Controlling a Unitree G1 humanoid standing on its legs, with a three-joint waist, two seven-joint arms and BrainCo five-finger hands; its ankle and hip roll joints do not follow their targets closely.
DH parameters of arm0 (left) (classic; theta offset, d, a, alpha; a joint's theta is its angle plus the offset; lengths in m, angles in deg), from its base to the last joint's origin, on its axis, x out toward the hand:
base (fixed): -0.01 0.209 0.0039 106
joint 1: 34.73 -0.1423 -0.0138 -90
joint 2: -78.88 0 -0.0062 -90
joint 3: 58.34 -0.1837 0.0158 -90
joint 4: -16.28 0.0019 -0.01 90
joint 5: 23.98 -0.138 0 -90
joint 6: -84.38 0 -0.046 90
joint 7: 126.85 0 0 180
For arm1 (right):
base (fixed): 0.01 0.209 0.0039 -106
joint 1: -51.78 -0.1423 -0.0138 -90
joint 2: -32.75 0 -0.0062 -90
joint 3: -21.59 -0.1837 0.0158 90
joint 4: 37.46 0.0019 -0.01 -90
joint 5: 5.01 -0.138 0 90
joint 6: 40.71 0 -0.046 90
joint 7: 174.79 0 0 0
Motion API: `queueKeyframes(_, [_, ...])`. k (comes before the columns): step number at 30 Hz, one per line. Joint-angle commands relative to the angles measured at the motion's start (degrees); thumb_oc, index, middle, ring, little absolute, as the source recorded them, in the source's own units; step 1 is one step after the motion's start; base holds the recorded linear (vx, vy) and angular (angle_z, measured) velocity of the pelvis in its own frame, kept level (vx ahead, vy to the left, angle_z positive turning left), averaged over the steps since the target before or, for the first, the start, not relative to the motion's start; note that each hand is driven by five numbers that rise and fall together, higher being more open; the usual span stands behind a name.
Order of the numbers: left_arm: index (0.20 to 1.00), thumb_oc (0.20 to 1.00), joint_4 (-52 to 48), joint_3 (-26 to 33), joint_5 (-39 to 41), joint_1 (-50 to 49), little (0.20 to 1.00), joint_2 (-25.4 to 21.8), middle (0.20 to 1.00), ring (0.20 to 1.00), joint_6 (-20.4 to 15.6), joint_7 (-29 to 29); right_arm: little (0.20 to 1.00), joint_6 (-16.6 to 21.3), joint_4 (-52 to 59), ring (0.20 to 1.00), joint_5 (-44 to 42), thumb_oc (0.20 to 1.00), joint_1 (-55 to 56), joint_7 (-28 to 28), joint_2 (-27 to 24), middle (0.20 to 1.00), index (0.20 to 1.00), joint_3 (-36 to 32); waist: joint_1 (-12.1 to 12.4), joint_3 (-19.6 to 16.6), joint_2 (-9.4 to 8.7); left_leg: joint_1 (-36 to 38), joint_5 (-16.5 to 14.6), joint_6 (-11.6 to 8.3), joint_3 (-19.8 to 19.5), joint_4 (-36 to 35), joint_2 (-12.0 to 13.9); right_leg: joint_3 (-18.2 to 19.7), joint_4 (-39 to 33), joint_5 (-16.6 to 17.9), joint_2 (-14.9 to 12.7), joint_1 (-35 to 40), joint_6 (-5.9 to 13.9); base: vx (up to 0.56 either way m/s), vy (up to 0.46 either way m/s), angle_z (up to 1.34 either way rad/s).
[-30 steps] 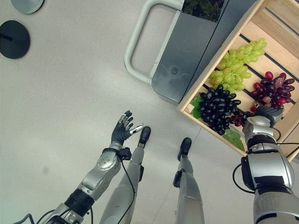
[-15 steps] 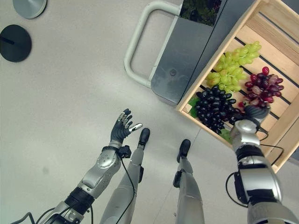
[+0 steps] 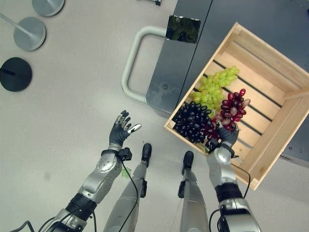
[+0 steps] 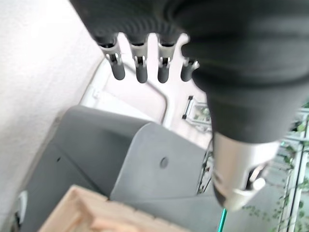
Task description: Pick up the fruits from the basket on one side to the basket on the other side
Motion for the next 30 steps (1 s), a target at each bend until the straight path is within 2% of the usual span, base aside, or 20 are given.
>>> queueKeyframes(1, [1.0, 1.0, -2.08, 2.14, -2.93, -1.3, 1.0, 0.47, 1.0, 1.0, -2.07, 1.7, 0.2, 3.71, 7.16, 0.2, -0.42, 0.2, 1.69, 3.64, 0.61, 0.2, 0.2, 0.4, -1.0, -0.99, -1.04, 0.09, -7.1, 0.73, 3.27, 3.28, -2.64, 2.06, 1.22, -5.47, -4.89, 3.02, 4.57, -0.04, 0.03, -0.02])
queueKeyframes(13, [1.0, 1.0, -2.71, 3.9, -3.7, -2.05, 1.0, -0.97, 1.0, 1.0, -2.12, 6.44, 0.2, 3.68, 18.4, 0.2, -1.55, 0.2, 5.38, 11.35, -0.02, 0.2, 0.2, 1.0, -1.88, -0.99, -2.25, 6.44, -8.29, 1.71, 4.33, 2.81, -2.22, 3.06, 3.09, -5.86, -4.91, 6.87, 4.99, 0.0, 0.006, -0.06])
queueKeyframes(20, [1.0, 1.0, -3.26, 5.4, -3.64, -2.83, 1.0, -1.15, 1.0, 1.0, -2.42, 8.72, 0.2, 4.37, 26.83, 0.2, -3.85, 0.2, 7.4, 15.5, -1.18, 0.2, 0.2, -1.24, -2.47, -1.0, -3.02, 9.72, -9.13, 1.99, 4.71, 2.84, -1.9, 3.67, 3.51, -6.08, -4.76, 9.13, 4.99, 0.01, -0.004, -0.06])
queueKeyframes(24, [1.0, 1.0, -3.92, 6.43, -4.06, -3.72, 1.0, -1.36, 1.0, 1.0, -2.17, 9.48, 0.2, 4.65, 30.14, 0.2, -5.64, 0.2, 9.13, 17.19, -1.72, 0.2, 0.2, -3.34, -2.76, -2.17, -3.46, 10.12, -9.32, 1.9, 4.98, 2.74, -1.46, 3.94, 3.31, -6.23, -4.51, 9.34, 4.9, 0.0, -0.004, -0.01])
queueKeyframes(30, [1.0, 1.0, -5.64, 7.37, -4.28, -4.1, 1.0, -1.99, 1.0, 1.0, -2.36, 11.11, 0.2, 3.01, 32.2, 0.2, -2.33, 0.2, 10.65, 18.57, -4.63, 0.2, 0.2, -4.53, -2.94, -3.73, -4.11, 10.55, -9.63, 1.67, 5.05, 2.89, -1.05, 4.15, 3.58, -6.52, -4.32, 9.55, 4.8, 0.01, -0.017, -0.02])
